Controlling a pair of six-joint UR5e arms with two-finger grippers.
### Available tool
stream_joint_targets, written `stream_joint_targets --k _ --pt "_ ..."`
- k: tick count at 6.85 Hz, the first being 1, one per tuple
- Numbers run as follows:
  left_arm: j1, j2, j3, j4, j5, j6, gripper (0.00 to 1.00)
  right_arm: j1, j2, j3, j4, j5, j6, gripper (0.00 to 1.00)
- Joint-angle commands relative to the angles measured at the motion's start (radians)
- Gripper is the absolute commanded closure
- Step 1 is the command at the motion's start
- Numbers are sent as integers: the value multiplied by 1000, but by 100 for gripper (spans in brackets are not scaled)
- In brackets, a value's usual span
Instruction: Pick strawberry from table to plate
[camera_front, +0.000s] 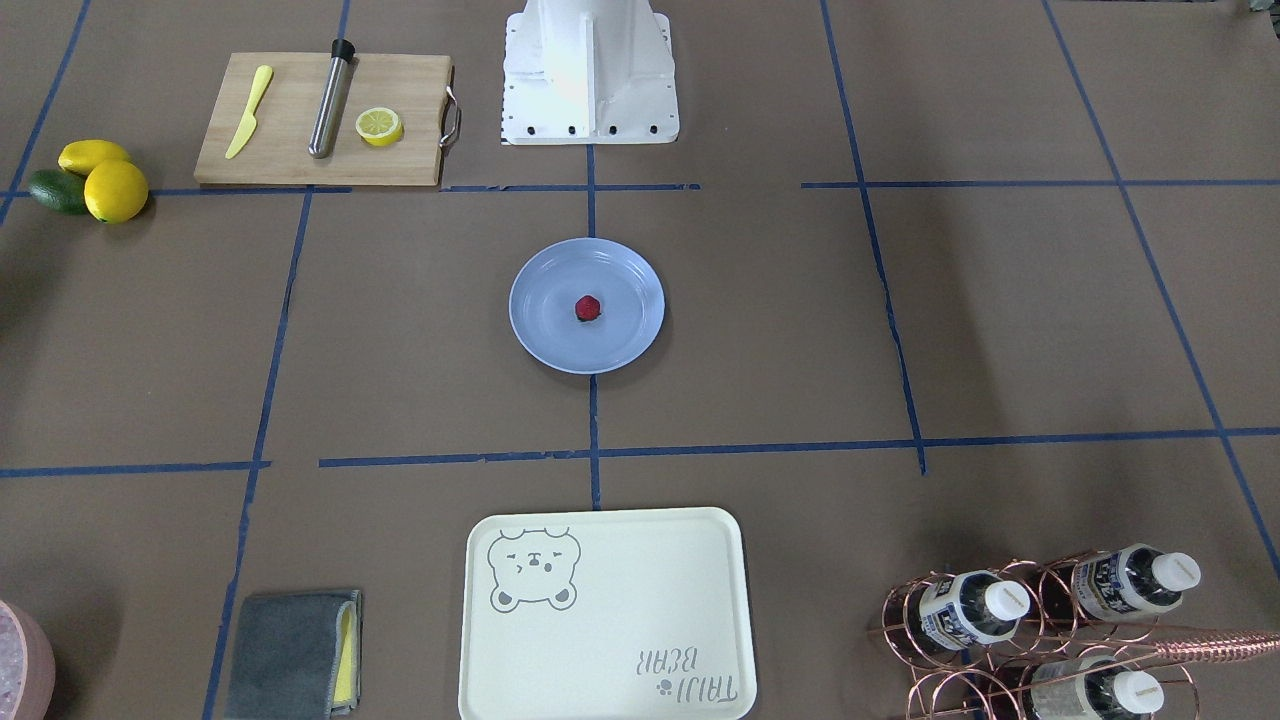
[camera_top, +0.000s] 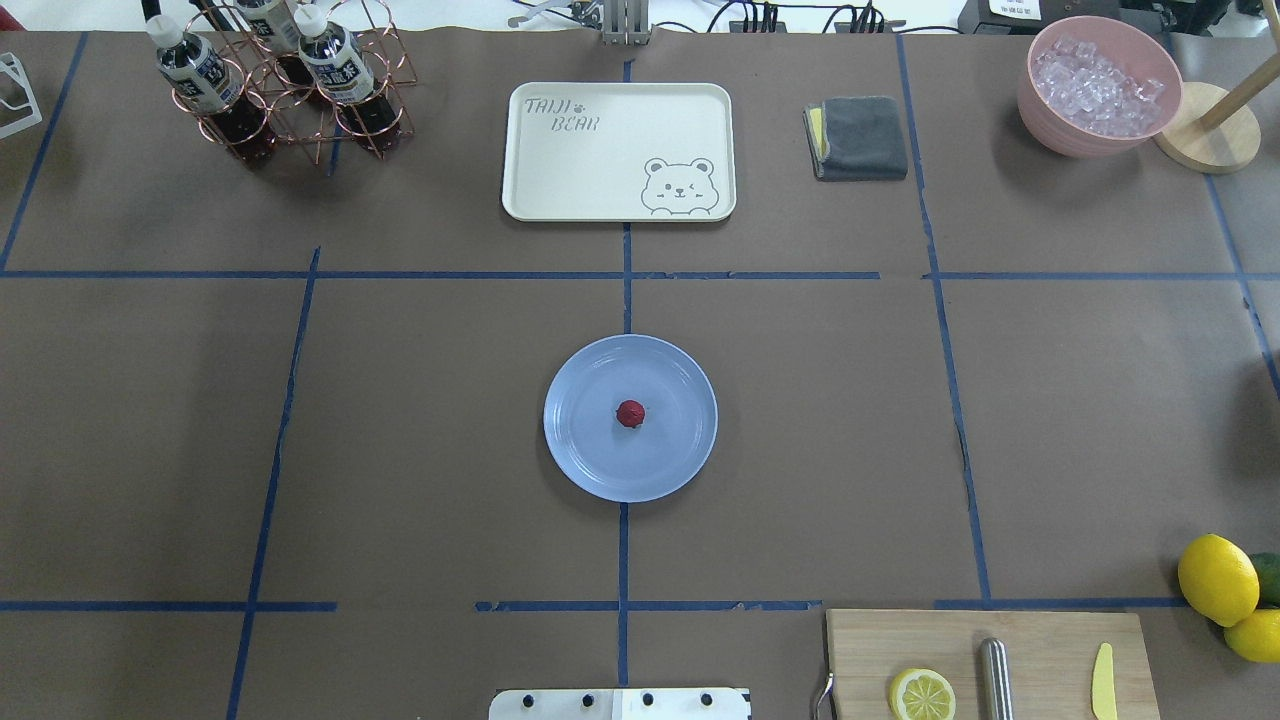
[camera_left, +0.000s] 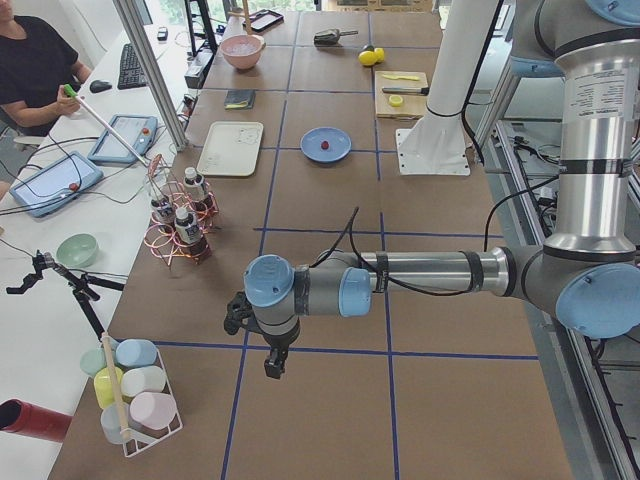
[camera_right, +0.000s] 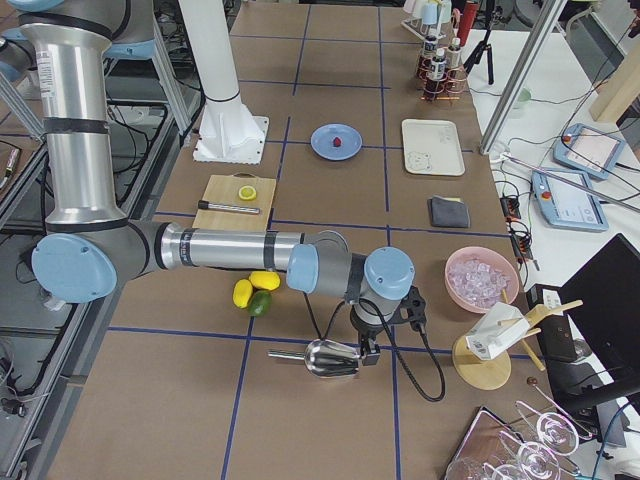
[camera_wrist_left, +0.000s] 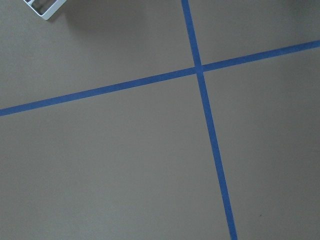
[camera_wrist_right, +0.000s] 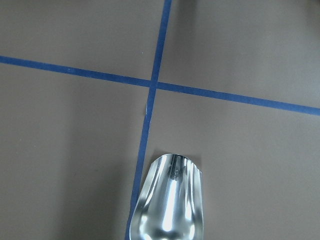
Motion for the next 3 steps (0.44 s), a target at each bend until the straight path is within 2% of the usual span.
stream_joint_targets --k 1,2,3 --pt "1 -1 -1 -1 1 0 0 0 -67 -8 142 -2 83 0" --pt "1 0 -4 -1 1 0 0 0 -85 -8 198 -2 116 0" --pt "0 0 -4 1 1 0 0 0 -85 -9 200 -2 139 0"
